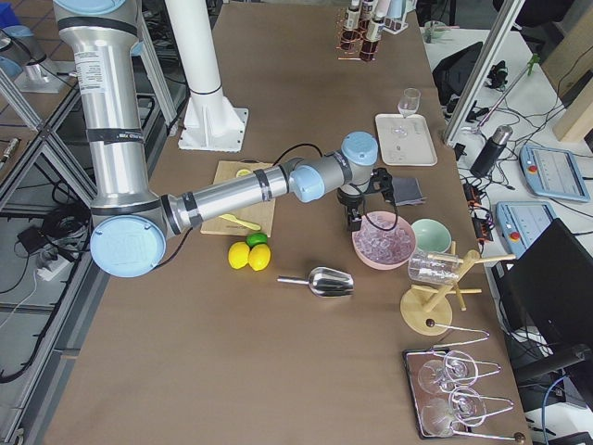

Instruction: Take tea from basket to plate

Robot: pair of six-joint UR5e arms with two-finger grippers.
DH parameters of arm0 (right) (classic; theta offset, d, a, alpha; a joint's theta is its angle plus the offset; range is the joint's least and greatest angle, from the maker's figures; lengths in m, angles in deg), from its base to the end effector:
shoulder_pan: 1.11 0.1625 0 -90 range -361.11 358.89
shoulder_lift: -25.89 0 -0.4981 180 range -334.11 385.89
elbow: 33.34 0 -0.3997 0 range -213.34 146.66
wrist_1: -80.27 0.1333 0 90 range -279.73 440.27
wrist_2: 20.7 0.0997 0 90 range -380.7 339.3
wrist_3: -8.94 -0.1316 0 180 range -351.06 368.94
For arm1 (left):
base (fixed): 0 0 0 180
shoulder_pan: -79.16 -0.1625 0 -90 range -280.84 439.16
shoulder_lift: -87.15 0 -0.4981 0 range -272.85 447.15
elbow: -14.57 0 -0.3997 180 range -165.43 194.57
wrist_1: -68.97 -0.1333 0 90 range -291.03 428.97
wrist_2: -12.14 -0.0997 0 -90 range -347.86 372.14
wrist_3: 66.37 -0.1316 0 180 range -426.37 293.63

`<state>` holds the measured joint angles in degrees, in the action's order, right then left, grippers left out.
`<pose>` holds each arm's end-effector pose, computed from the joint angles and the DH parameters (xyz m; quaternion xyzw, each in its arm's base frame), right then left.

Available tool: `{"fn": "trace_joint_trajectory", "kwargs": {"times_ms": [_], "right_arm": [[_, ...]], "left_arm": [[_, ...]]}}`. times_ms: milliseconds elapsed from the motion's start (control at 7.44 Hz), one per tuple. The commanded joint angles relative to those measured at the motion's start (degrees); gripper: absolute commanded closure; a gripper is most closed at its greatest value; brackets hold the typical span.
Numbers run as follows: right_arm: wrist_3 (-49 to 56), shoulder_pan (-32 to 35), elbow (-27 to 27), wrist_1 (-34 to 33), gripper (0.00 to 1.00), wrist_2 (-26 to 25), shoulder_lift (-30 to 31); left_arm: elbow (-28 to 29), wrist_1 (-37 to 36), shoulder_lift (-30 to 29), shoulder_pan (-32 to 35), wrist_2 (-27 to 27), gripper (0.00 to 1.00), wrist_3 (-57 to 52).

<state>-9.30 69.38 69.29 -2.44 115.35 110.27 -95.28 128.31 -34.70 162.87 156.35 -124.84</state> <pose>-0.1499 -0.5386 0.5725 0.0691 -0.4268 -0.0964 0.8966 0.0428 -0.6304 0.3080 0.3430 0.3308 0.5390 0.6946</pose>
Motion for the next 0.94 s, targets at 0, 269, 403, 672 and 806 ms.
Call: {"fn": "trace_joint_trajectory", "kwargs": {"times_ms": [0,269,403,672,806], "right_arm": [[0.0,-0.1,-0.1,0.0,0.0,-0.1,0.0],[0.0,-0.1,-0.1,0.0,0.0,0.0,0.0],[0.0,0.0,0.0,0.0,0.0,0.1,0.0],[0.0,-0.1,0.0,0.0,0.0,0.1,0.0],[0.0,-0.1,0.0,0.0,0.0,0.1,0.0]], "left_arm": [[-5.2,3.1,-2.5,-11.3,0.7,1.0,10.6],[-4.6,3.2,-8.5,-18.1,-3.6,1.0,15.1],[-4.9,3.2,-11.2,-21.6,-6.2,1.0,19.1],[-5.1,9.0,-11.2,-25.6,-6.5,1.0,26.4],[-4.8,11.0,-10.5,-27.1,-6.5,1.0,28.0]]}}
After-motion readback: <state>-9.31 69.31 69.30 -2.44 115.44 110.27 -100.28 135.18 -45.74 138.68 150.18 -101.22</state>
